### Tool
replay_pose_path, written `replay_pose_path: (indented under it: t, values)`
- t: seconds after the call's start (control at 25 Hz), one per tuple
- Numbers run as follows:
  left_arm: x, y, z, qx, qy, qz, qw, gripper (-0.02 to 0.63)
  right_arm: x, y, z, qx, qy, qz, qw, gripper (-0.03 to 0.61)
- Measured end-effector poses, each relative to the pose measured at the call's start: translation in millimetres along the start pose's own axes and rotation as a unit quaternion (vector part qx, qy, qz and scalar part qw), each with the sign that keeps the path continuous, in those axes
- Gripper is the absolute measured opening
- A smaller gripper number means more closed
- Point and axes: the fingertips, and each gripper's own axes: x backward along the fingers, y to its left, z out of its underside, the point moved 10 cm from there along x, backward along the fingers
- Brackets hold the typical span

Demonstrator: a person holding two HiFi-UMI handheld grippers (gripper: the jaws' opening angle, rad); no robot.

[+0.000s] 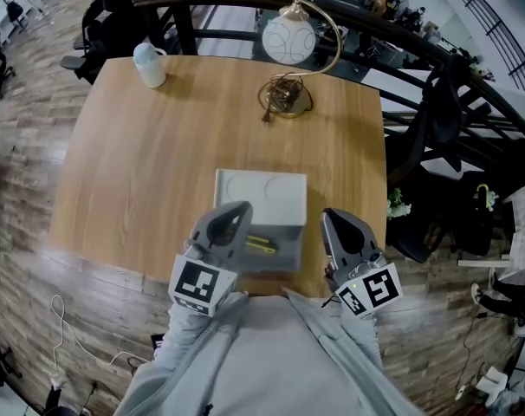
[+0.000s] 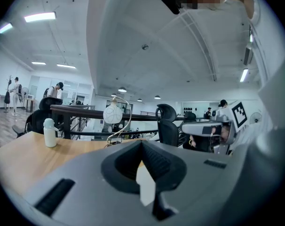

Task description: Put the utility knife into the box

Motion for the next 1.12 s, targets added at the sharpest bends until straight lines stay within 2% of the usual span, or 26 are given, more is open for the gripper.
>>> replay_pose_path:
  t: [0.4, 0.68, 1.12]
  values:
    - [3.2, -0.7, -0.5, 0.016, 0.001, -0.011, 0.9998, 0.018, 1.0, 1.0, 3.7, -0.008, 0.005, 0.004, 1.000, 0.017]
    - [5.6, 1.1, 2.5, 0.004, 0.000, -0.009, 1.0000, 0.018, 1.5, 4.2, 3.3, -0.004, 0.006, 0.000, 1.000, 0.017]
    - [11.4, 2.0, 5.6, 0.011, 0.007, -0.011, 0.9999, 0.018, 4.3, 9.6, 4.9, -0.002, 0.011, -0.001, 1.000, 0.017]
